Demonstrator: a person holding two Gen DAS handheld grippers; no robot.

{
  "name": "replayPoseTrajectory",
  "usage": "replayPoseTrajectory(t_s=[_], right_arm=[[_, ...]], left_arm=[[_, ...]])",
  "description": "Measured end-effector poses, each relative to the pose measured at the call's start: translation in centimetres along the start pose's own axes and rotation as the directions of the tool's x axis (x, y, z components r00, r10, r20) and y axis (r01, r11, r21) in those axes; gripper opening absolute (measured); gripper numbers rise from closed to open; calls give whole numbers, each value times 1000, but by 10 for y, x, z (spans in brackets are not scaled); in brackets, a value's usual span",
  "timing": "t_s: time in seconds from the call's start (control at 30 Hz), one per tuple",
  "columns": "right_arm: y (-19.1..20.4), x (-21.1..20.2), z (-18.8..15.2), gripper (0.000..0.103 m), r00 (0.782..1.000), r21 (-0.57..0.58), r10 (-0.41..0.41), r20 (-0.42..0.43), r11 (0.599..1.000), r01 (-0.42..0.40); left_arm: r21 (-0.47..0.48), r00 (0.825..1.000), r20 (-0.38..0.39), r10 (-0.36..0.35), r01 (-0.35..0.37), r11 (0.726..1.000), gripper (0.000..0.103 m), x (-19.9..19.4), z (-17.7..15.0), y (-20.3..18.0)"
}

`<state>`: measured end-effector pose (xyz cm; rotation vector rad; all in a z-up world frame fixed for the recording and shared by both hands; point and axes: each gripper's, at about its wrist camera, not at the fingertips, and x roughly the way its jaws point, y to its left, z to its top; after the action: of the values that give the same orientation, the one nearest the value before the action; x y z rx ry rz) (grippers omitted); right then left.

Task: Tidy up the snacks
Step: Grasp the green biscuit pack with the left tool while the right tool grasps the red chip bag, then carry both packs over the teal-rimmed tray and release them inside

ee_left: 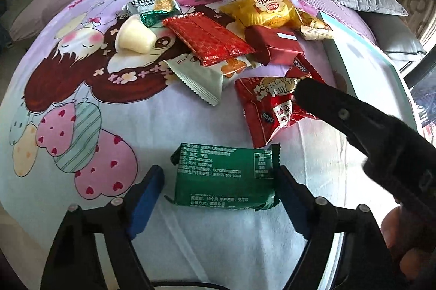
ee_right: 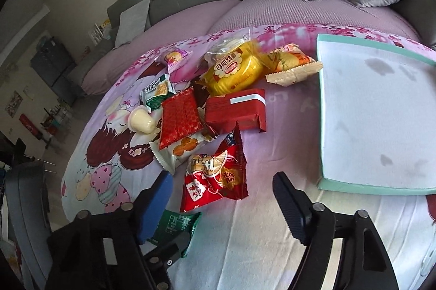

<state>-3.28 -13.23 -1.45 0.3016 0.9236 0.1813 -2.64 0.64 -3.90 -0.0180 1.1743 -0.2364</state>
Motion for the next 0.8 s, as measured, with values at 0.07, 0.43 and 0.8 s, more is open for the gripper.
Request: replayPoseTrajectory(t_s=[0.07, 0.43, 0.8], right_arm=[[0, 5, 2, 73, 1000, 2, 6, -5, 1000, -6], [1, 28, 2, 58, 999, 2, 44, -32, 999, -44], [0, 29, 2, 47, 997, 15, 72, -24, 997, -71]], left_arm=[[-9, 1000, 5, -1, 1, 1000, 77, 1, 0, 1], [-87, 997, 27, 69, -66, 994, 76, 2, 3, 25], [-124, 996, 41, 83, -77, 989, 70, -3, 5, 33]])
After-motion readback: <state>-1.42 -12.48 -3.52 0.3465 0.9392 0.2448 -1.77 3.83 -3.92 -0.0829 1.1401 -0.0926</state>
